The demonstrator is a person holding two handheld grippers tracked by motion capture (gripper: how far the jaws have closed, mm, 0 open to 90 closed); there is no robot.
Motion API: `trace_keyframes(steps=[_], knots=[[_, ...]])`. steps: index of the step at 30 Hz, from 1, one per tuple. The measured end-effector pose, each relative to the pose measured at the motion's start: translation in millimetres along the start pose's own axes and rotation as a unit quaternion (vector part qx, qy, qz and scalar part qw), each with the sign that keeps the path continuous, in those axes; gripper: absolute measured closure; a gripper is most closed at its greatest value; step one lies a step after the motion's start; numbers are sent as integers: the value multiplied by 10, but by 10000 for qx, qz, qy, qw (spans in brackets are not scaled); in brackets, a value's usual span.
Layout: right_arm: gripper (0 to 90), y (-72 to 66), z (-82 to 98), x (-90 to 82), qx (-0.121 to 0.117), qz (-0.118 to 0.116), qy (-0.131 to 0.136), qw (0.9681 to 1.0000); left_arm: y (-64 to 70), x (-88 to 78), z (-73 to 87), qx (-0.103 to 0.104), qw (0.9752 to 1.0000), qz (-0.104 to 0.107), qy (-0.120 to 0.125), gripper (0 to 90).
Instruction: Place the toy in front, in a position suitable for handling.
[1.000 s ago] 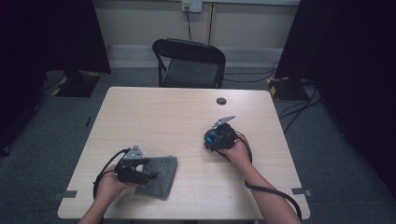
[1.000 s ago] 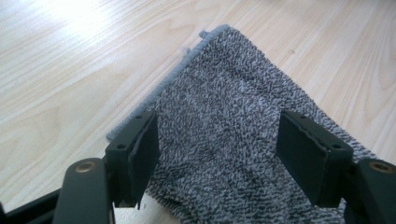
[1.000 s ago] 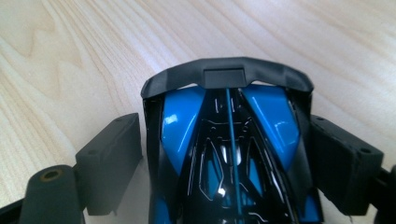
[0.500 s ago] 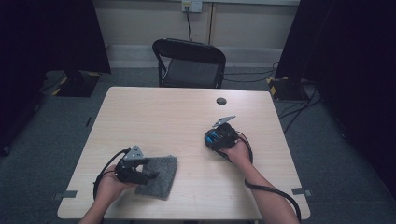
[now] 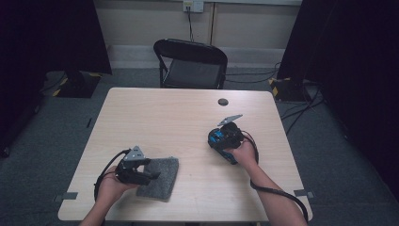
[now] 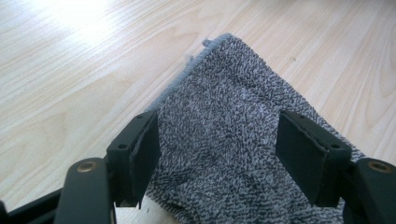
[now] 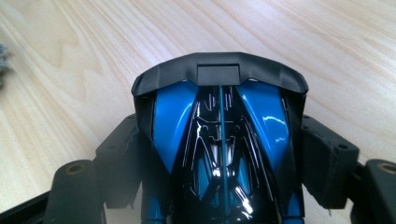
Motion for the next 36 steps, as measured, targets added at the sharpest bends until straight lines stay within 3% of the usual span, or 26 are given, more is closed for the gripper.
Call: trace_keyframes(steps=[13,18,24,27,36], knots=[[258,-10,-105,-325,-72,1,284,9996,-3,3,-19,14,10000,21,24,303],[258,-69,-189,-359,-131,-25,302,9995,-4,-4,-26,2,10000,31,48,301],[258,-224,-310,-179,-102,-193,215,9995,5,-15,-32,47,10000,41,66,300],[258,-324,-377,-71,-227,-226,81,9995,3,-14,-26,38,9999,48,90,300],[258,-542,-566,244,-434,-93,-236,9987,-5,-29,-10,85,9999,-3,71,300]])
Point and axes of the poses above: each handheld gripper's, and its own axes: x roughly forward along the jaws, z roughly out of its underside, y roughly to its right, the point moved 2 cm from there along x, roughly forward along the jaws, and after that the axes turned 11 degrees about -y, right-handed, at the moved point
